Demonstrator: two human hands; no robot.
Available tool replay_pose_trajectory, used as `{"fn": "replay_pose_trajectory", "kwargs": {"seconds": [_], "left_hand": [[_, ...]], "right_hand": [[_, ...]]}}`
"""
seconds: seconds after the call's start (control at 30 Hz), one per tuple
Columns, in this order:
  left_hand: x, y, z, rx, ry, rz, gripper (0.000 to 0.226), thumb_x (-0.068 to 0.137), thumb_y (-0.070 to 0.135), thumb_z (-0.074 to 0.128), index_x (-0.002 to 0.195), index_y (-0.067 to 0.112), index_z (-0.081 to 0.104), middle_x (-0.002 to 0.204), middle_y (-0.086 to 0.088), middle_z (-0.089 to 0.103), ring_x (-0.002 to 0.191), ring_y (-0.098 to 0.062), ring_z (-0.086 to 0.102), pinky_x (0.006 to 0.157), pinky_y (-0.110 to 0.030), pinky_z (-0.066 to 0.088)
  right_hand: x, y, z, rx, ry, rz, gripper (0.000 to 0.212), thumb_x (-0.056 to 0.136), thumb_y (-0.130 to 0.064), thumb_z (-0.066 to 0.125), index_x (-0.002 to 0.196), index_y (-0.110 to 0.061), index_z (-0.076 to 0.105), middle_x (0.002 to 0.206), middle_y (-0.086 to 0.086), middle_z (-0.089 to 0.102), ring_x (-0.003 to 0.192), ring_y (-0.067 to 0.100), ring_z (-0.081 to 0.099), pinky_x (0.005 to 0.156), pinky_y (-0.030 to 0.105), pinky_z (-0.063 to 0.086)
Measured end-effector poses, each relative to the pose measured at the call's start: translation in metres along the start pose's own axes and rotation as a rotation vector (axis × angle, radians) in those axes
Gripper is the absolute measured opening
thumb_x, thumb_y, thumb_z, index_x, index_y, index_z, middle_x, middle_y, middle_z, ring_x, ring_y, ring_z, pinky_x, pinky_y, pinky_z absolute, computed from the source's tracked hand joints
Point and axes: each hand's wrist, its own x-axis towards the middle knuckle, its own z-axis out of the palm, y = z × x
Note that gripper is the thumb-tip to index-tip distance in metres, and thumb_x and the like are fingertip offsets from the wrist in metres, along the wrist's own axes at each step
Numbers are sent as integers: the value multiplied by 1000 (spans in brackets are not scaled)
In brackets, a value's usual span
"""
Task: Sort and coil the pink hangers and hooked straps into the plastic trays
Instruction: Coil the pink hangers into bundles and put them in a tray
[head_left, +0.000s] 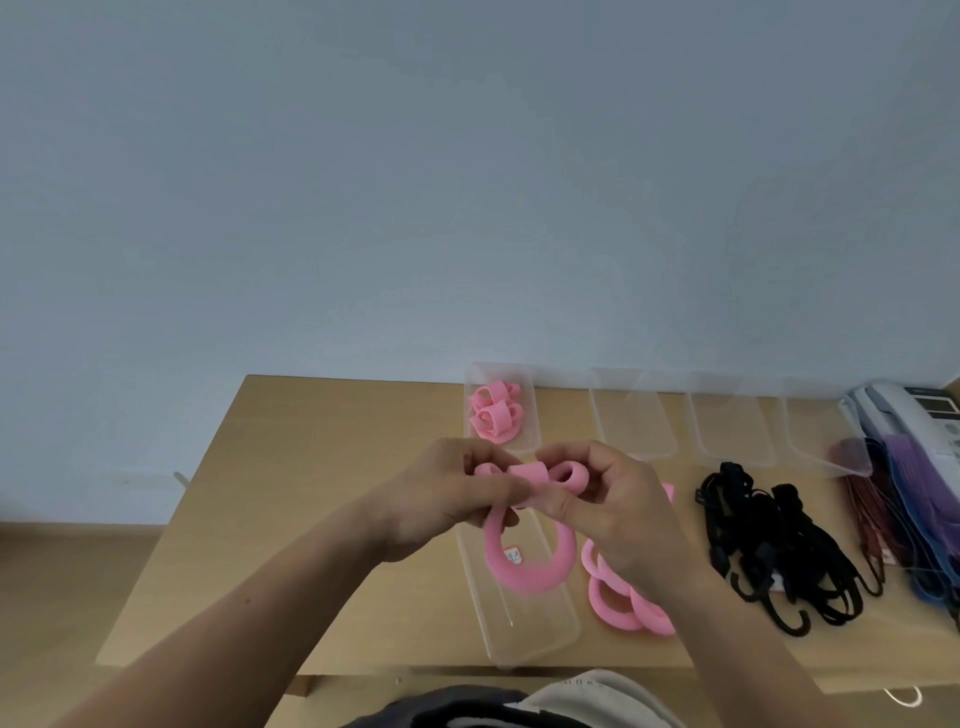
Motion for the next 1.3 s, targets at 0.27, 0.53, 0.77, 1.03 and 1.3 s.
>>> {"fn": "replay_pose_trajectory", "kwargs": {"seconds": [0.27, 0.53, 0.77, 1.03, 1.3], "left_hand": [[1, 0, 2, -86, -3, -4, 33, 80, 17, 69, 108, 2, 66, 88, -13, 72, 74, -24, 68, 68, -29, 55], [0, -3, 3, 19, 69, 162, 34, 73, 10, 80, 104, 15, 68, 104, -13, 67, 82, -26, 69, 76, -36, 57], [2, -1, 9, 104, 111, 243, 30, 70, 4, 67, 92, 24, 65, 98, -8, 69, 83, -12, 60, 67, -25, 50], [5, -7, 8, 31, 115, 164, 46, 73, 16, 74, 118, 19, 61, 118, -11, 64, 101, -26, 66, 85, -35, 57], [3, -13, 10, -30, 166, 206, 35, 77, 11, 66, 112, 12, 66, 110, -15, 69, 95, -28, 67, 82, -37, 53]], "right_hand": [[1, 7, 0, -33, -40, -54, 41, 63, -23, 91, 97, -34, 70, 98, 1, 71, 94, 29, 67, 82, 46, 59], [6, 11, -3, 41, -17, -52, 21, 78, -33, 79, 97, -27, 72, 93, 0, 72, 86, 20, 67, 74, 28, 55], [5, 6, 0, 54, -47, 53, 36, 78, -41, 65, 96, -10, 72, 76, 6, 70, 59, 22, 53, 54, 28, 46], [2, 4, 1, 94, 18, 35, 30, 72, -21, 78, 99, -10, 69, 73, 8, 62, 52, 15, 44, 50, 27, 40], [3, 3, 3, 138, 153, -43, 52, 54, -43, 80, 93, -11, 68, 67, 5, 61, 50, 15, 45, 47, 22, 43]]}}
